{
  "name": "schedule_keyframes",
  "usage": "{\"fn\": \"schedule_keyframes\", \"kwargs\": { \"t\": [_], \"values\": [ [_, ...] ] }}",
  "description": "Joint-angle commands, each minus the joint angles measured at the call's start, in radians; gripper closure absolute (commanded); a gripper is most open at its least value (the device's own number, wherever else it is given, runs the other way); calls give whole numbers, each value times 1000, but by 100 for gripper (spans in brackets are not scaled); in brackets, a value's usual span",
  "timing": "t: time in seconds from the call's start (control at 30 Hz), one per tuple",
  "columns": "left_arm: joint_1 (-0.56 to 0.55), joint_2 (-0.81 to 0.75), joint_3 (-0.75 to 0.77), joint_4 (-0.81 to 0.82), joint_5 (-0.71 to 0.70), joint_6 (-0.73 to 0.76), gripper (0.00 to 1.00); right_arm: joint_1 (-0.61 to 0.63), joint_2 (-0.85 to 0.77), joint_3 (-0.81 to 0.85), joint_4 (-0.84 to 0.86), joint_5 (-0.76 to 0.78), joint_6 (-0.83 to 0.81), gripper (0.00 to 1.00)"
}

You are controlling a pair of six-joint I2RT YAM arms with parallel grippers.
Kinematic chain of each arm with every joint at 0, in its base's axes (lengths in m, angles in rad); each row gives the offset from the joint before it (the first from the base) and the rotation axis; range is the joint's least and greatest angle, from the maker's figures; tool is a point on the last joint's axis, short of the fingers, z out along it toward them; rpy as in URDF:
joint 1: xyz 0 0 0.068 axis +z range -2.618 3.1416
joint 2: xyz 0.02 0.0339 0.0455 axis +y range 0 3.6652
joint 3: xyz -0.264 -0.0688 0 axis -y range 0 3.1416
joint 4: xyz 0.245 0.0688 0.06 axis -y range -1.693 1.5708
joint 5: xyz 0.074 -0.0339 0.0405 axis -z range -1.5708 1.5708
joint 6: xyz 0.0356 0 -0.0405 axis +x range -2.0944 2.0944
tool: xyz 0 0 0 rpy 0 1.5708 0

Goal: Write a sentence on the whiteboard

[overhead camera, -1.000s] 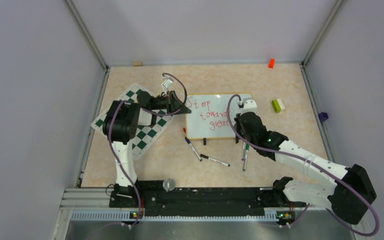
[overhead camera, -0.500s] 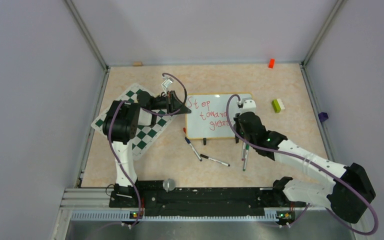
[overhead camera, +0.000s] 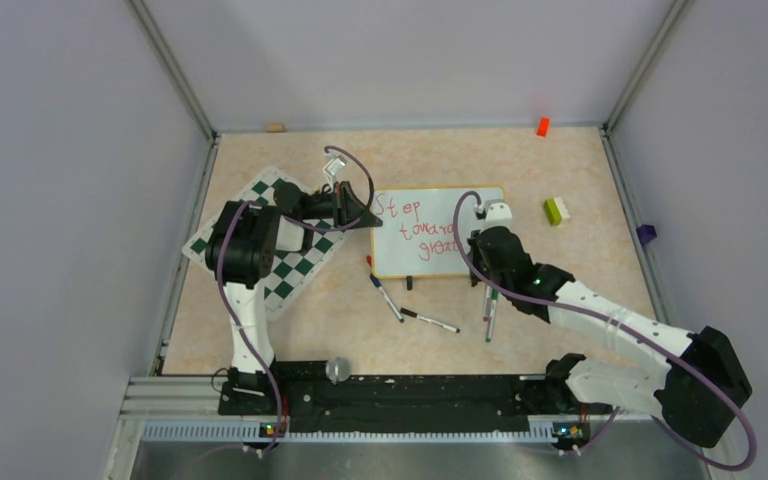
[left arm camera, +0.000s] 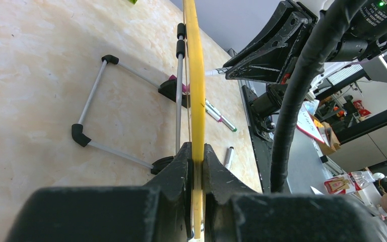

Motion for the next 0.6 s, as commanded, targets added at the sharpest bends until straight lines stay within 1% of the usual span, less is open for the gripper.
{"fn": "schedule_keyframes", "kwargs": {
  "t": [0.0,0.57],
  "values": [
    [5,-24,5,108,-27,-5,100,-7,-25,-16,8,-20,16,100],
    [5,-22,5,108,-28,-5,100,-7,16,47,12,31,-19,100]
  ]
}}
